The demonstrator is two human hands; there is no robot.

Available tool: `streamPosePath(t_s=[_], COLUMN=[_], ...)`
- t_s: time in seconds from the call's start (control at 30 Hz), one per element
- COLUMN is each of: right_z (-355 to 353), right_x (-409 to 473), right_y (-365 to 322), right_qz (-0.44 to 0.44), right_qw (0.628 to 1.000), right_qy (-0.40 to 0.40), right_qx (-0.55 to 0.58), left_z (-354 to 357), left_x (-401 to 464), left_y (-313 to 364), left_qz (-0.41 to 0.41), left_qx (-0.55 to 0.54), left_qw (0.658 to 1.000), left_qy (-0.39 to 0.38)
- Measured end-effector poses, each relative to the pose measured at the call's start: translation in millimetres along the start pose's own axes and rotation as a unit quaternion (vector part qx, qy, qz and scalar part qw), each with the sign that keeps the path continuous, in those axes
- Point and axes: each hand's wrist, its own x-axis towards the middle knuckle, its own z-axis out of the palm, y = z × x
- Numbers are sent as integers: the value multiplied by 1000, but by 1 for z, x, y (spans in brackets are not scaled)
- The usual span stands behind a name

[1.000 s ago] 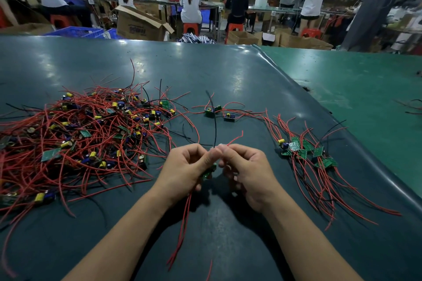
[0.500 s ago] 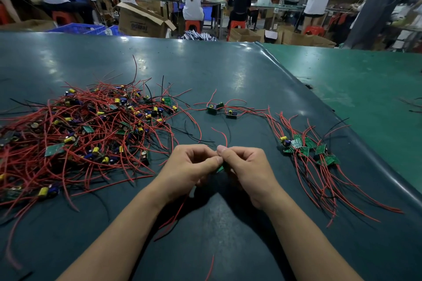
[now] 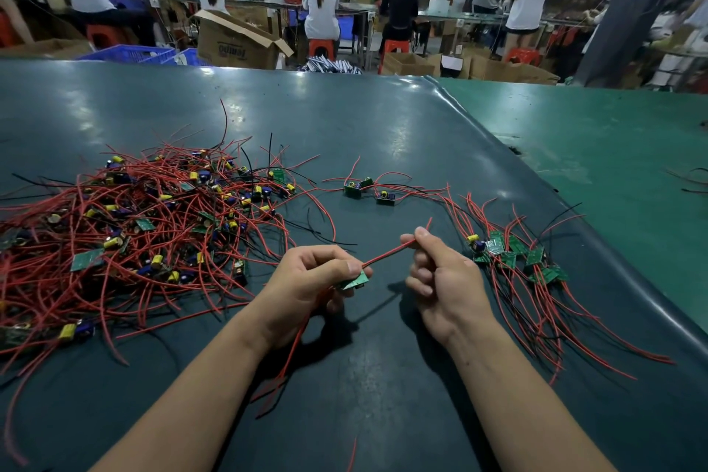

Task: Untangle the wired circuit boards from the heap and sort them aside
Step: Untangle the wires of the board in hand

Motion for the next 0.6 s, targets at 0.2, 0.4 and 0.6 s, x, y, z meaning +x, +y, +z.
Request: streamPosePath(t_s=[0.2, 0.4, 0.6], right_z=[-4, -5, -8], right_x=[5, 8, 11], right_y=[-4, -3, -4], right_qz=[-44, -68, -102], right_qw=[998, 995, 991], right_qy=[38, 66, 84], right_qx=[16, -3, 2], left_z=[-1, -2, -1], left_x=[0, -1, -1], left_y=[1, 3, 4], left_qz=[-4, -9, -5], left_qx=[-14, -16, -30], left_qw=[1000, 1000, 999], left_qy=[-11, -9, -8])
